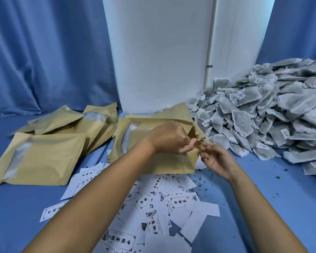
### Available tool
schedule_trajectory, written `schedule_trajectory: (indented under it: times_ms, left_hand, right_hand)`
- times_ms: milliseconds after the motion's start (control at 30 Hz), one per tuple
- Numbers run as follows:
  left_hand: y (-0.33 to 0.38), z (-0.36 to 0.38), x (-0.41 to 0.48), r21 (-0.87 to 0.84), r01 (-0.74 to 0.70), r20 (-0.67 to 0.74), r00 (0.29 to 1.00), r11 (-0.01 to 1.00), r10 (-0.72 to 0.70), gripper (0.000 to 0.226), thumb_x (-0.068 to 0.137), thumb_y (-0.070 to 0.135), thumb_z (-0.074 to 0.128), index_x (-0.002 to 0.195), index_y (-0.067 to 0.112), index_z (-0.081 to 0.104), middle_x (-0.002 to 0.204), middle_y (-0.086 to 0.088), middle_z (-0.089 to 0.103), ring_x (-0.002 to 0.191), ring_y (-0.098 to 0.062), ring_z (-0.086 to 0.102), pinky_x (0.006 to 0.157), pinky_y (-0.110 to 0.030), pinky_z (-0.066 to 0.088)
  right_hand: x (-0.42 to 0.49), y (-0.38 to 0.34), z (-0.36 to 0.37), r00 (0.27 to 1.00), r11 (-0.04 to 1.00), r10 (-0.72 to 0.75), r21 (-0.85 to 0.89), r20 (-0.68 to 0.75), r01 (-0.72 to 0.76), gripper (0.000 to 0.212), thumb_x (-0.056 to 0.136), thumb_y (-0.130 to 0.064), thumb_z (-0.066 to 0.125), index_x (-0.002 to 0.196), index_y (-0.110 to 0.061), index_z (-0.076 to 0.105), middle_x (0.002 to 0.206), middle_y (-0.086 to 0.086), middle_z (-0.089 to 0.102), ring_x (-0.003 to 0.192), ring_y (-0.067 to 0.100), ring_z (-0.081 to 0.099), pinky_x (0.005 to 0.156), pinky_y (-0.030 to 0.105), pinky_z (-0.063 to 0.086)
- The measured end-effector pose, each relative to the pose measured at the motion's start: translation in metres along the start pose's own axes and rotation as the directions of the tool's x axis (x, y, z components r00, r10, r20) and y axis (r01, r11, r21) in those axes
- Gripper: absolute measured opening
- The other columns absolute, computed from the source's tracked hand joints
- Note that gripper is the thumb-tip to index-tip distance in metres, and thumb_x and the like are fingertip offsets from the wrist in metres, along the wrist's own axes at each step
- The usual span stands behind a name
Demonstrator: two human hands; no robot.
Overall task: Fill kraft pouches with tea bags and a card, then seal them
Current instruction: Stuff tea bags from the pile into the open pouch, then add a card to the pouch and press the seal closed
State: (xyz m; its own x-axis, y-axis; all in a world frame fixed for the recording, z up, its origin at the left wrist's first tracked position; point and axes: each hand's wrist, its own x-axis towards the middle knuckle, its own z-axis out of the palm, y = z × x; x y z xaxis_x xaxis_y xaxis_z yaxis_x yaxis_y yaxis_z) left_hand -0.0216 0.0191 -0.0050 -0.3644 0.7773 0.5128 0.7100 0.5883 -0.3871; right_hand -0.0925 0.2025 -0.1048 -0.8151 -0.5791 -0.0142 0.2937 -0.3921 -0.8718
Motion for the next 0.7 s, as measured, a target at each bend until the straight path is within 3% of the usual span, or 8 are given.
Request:
schedule_trajectory:
  times_ms: [67,133,233,300,400,533,633,700]
  left_hand:
    - [-0.005,-0.006,-0.001,-0.003,0.042,0.006,0.999,0.999,-0.042,0.046,0.081,0.005,0.063,0.037,0.007,0.052,0.036,-0.006,0.048,0.032,-0.022,0.046,0.046,-0.018,0.027]
    - [-0.004,-0.012,0.004,0.007,0.051,0.018,0.999,0.999,-0.052,0.047,0.082,0.005,0.062,0.037,0.007,0.051,0.036,-0.007,0.046,0.032,-0.022,0.045,0.047,-0.017,0.026]
    - [0.005,-0.018,0.014,0.005,0.047,-0.016,0.999,0.999,-0.047,0.052,0.087,0.012,0.05,0.035,0.008,0.046,0.034,-0.006,0.041,0.03,-0.021,0.041,0.043,-0.019,0.03]
    - [0.004,-0.024,0.023,0.022,0.028,-0.032,0.999,0.999,-0.027,0.052,0.087,0.016,0.044,0.035,0.01,0.043,0.034,-0.005,0.039,0.029,-0.019,0.038,0.042,-0.019,0.03]
    - [0.0,-0.03,0.028,0.05,-0.01,-0.007,1.0,0.999,0.011,0.052,0.086,0.014,0.052,0.035,0.011,0.042,0.034,-0.006,0.04,0.029,-0.019,0.036,0.043,-0.021,0.028]
    - [0.002,-0.023,0.02,0.031,-0.027,0.048,0.999,0.999,0.026,0.047,0.079,0.01,0.061,0.035,0.009,0.046,0.034,-0.009,0.042,0.029,-0.022,0.038,0.041,-0.022,0.032]
    - [0.003,-0.01,0.007,0.005,-0.035,0.089,0.995,0.999,0.035,0.048,0.077,0.006,0.067,0.034,0.009,0.046,0.033,-0.008,0.041,0.029,-0.021,0.037,0.041,-0.02,0.032]
    - [0.003,-0.002,-0.003,-0.005,-0.027,0.095,0.995,1.0,0.027,0.05,0.078,0.006,0.065,0.033,0.011,0.045,0.032,-0.005,0.039,0.028,-0.018,0.033,0.041,-0.018,0.029]
  right_hand:
    - [0.002,0.021,-0.007,0.988,0.853,-0.025,-0.519,-0.154,-0.059,0.012,0.087,0.002,0.055,0.084,-0.003,0.065,0.078,0.013,0.066,0.064,0.017,0.061,0.053,0.021,0.05]
    - [0.01,0.044,-0.009,0.988,0.429,-0.114,-0.902,-0.104,-0.045,0.017,0.08,-0.006,0.07,0.097,-0.004,0.065,0.099,0.015,0.063,0.086,0.022,0.061,0.073,0.032,0.052]
    - [0.024,0.056,-0.005,0.947,0.09,-0.314,-0.995,-0.066,-0.04,0.038,0.083,-0.011,0.06,0.121,-0.009,0.056,0.12,0.01,0.054,0.115,0.031,0.045,0.089,0.043,0.043]
    - [0.028,0.056,-0.004,0.963,-0.008,-0.263,-0.998,-0.06,-0.064,0.039,0.084,-0.014,0.053,0.123,-0.015,0.049,0.109,0.007,0.056,0.107,0.028,0.047,0.088,0.04,0.038]
    - [0.028,0.056,-0.005,0.966,-0.12,-0.245,-0.986,-0.087,-0.119,0.006,0.084,-0.014,0.049,0.089,-0.017,0.048,0.077,0.008,0.055,0.078,0.025,0.047,0.066,0.03,0.032]
    - [0.025,0.042,-0.01,0.972,-0.201,-0.23,-0.974,-0.054,-0.101,0.005,0.082,-0.018,0.06,0.082,-0.02,0.065,0.077,0.004,0.065,0.081,0.03,0.057,0.056,0.027,0.031]
    - [0.022,0.032,-0.015,0.987,-0.178,-0.153,-0.98,-0.058,-0.085,0.022,0.077,-0.033,0.072,0.097,-0.026,0.069,0.086,-0.005,0.068,0.091,0.021,0.061,0.071,0.026,0.047]
    - [0.022,0.03,-0.015,0.981,-0.304,-0.191,-0.948,-0.035,-0.093,0.03,0.08,-0.04,0.069,0.106,-0.026,0.068,0.098,-0.003,0.071,0.096,0.019,0.062,0.09,0.028,0.045]
